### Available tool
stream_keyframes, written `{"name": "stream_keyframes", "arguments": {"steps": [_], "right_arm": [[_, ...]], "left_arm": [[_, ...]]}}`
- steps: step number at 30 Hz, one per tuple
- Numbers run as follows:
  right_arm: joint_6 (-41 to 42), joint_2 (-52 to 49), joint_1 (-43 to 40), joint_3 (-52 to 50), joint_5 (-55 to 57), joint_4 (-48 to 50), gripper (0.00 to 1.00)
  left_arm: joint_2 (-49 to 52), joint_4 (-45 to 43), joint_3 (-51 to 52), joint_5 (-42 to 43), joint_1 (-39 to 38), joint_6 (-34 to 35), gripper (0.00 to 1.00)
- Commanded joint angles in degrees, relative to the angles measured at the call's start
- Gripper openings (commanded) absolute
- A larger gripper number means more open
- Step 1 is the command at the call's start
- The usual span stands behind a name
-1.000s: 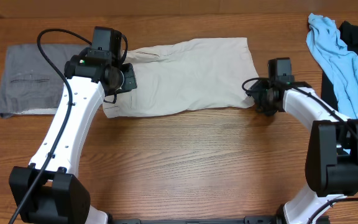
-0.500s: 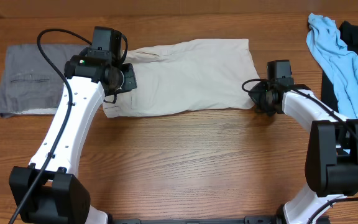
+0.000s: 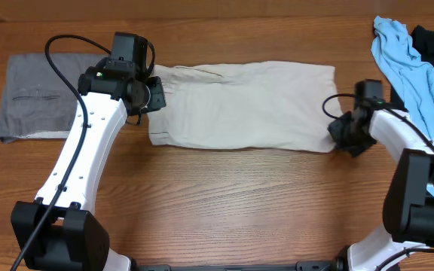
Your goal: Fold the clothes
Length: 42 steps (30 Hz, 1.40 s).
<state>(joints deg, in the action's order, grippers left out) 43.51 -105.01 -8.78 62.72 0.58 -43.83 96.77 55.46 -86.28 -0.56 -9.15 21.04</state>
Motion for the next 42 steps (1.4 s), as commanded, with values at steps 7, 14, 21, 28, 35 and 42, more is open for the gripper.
{"name": "stream_keyframes", "arguments": {"steps": [7, 14, 21, 28, 35, 42], "right_arm": [[-8.0, 1.5, -0.6, 7.3, 3.0, -9.6, 0.74], [-16.8, 1.5, -0.6, 23.6, -5.2, -20.4, 0.82], [-19.7, 1.5, -0.6, 28.1, -13.7, -20.8, 1.00], [-19.7, 1.5, -0.6, 28.0, -13.7, -20.8, 1.00], [-19.7, 1.5, -0.6, 28.0, -13.7, -20.8, 1.00], [-19.7, 1.5, -0.6, 28.0, -13.7, -20.8, 1.00]], "left_arm": [[0.5, -6.1, 0.1, 8.4, -0.4, 0.8, 0.04], [1.4, -14.3, 0.1, 15.5, -3.8, -5.6, 0.04], [9.6, -20.6, 0.1, 20.1, -7.0, -6.5, 0.04], [18.1, -26.4, 0.1, 20.8, -6.9, -7.5, 0.04], [22.6, -34.2, 0.1, 15.7, -6.8, -7.3, 0.04], [26.8, -43.2, 0.1, 5.6, -5.9, -5.1, 0.04]]}}
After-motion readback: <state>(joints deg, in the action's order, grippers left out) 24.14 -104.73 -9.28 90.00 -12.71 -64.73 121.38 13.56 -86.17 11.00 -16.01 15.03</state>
